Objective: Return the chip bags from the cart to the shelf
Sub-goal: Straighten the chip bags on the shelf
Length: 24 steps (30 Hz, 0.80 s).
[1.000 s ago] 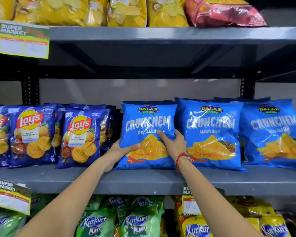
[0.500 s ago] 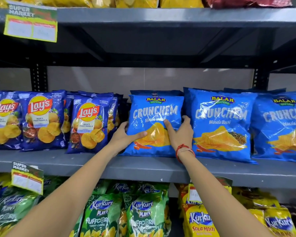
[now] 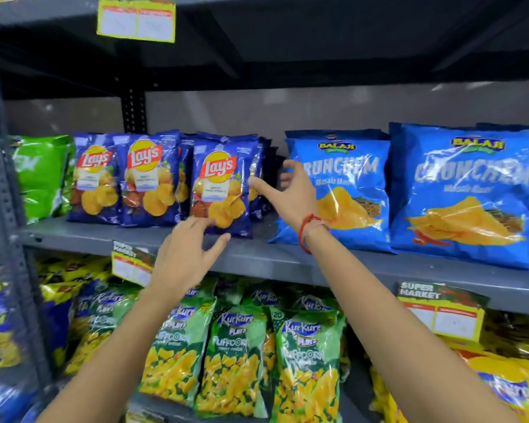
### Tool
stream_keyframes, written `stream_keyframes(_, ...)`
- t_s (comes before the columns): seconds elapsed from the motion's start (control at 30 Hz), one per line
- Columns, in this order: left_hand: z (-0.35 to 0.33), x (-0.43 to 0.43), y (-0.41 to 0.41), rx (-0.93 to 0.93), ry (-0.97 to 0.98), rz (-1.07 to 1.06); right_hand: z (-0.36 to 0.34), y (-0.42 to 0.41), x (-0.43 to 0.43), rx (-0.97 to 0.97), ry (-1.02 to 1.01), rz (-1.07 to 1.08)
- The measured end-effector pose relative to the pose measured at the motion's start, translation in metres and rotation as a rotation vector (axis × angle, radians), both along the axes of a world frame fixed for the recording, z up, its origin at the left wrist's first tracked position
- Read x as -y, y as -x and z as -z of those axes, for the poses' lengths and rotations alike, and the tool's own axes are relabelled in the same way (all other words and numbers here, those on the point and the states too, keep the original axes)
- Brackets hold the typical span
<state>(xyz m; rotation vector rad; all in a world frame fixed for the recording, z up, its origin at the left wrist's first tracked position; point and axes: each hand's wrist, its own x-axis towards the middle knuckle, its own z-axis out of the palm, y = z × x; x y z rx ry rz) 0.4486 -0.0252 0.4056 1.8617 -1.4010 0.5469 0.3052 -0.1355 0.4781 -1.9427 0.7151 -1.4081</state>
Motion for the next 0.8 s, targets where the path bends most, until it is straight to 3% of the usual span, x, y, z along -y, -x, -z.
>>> stream_keyframes(0.13,0.012,-0.013,-0.019,0.033,-0.159,-0.096,0.012,-0.039,0.006,-0.175,-0.161,-0.078)
stream_keyframes(0.27,0.024,-0.015,-0.026,0.113,-0.177,-0.094,0.025,-0.059,0.015,-0.245,-0.329,-0.169)
stream_keyframes(0.47,0.037,-0.012,-0.028,0.144,-0.137,-0.105,0.039,-0.078,0.033,-0.288,-0.313,-0.155)
stream_keyframes(0.8,0.041,-0.009,-0.028,0.13,-0.079,-0.101,0.032,-0.081,0.019,-0.122,-0.246,-0.121)
